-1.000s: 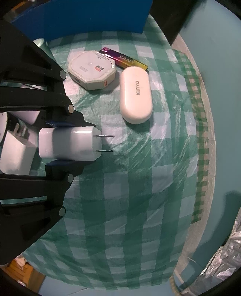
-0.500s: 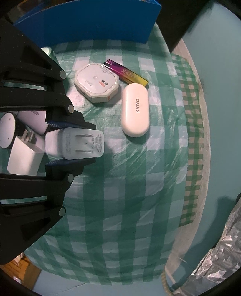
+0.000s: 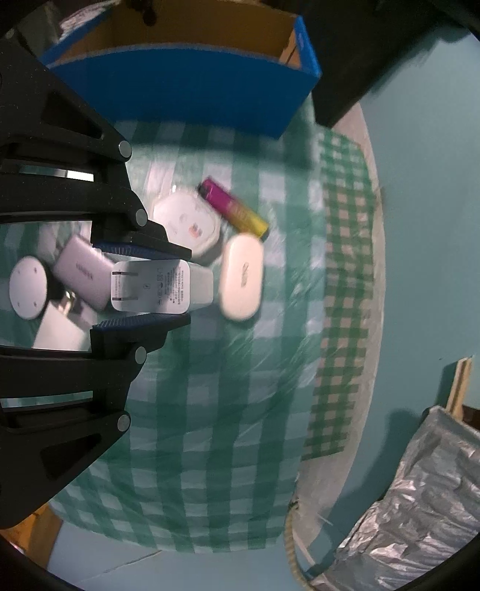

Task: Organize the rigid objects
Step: 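Carry the white charger plug into the box and open the right gripper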

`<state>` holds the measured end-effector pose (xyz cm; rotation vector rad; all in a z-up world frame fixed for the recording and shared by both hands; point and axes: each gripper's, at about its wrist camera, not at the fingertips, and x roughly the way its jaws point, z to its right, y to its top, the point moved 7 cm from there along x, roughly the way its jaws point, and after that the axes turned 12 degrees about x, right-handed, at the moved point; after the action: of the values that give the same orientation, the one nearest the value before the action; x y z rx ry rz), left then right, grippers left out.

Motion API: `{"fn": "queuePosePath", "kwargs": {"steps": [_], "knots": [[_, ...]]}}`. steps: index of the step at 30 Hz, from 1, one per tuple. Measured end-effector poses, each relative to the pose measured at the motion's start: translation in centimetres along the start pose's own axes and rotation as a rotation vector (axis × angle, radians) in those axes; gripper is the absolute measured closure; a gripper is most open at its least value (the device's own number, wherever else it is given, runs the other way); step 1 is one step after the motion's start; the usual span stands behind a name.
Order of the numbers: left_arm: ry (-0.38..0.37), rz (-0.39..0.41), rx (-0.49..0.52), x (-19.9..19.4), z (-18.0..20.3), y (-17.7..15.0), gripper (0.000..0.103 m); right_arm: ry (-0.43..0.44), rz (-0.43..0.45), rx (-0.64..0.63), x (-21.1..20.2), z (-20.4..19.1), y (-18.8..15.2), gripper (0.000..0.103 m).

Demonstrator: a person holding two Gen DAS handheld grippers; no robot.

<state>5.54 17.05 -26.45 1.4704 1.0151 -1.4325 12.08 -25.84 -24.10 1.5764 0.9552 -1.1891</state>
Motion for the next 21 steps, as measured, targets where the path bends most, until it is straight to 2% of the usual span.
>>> {"fn": "queuePosePath", "kwargs": {"steps": [12,21], "knots": [[0.000,0.004,0.032,-0.3,0.0,-0.2,0.095,0.138,0.046,-0.083,-5.0,-8.2,0.9,0.077],[-0.005,0.007,0.041,-0.4,0.1,-0.2,0.095,0.227,0.047,-0.196,-6.7,-15.4,1.4,0.077]]}}
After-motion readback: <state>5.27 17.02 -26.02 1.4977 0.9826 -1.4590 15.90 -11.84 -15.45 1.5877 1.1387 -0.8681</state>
